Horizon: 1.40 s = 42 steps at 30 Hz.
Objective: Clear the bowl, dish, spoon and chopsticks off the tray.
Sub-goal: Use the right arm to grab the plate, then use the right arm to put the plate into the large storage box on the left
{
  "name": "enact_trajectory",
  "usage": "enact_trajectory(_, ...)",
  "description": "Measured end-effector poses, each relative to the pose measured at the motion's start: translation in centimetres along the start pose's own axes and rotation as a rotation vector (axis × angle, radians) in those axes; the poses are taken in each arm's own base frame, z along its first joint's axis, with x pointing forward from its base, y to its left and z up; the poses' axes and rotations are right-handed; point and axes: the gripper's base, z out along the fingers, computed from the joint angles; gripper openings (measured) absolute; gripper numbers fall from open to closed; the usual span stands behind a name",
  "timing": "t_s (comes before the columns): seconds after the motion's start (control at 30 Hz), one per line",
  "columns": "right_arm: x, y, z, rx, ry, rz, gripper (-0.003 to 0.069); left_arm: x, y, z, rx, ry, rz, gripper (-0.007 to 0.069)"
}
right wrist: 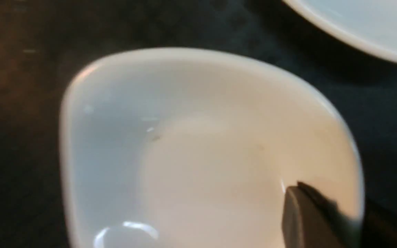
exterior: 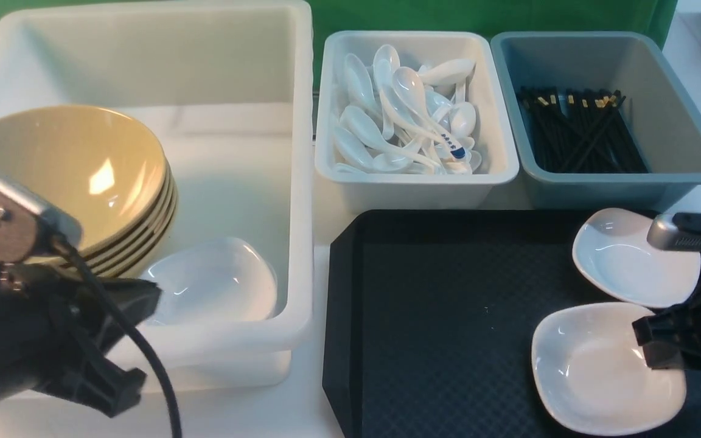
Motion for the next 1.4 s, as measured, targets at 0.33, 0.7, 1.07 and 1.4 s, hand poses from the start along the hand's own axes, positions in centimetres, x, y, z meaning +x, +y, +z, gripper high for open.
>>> enact_trajectory(0.33,-2.4,3.6,-10.5,-0.066,-0.325,-0.170,0.0062,1.2,0.7,-5.6,-0.239,-0.469,0.132,-0.0008)
enact_trajectory(0.7,-7.7,17.7,-12.8,-0.367,-0.513,-0.515,0.0062,4.6,0.0,-6.2,-0.272,-0.679,0.211,-0.0008)
enact_trajectory(1.07,-12.3,31.8,-2.6,-0.460,-0.287,-0.782,0.0062,6.0,-0.1,-5.7,-0.185,-0.576,-0.026,-0.0008)
enact_trajectory(1.4,-12.8,33.6,3.2,-0.427,-0.126,-0.786,0.0192,5.9,-0.1,-5.7,-0.194,-0.582,-0.009,-0.0008)
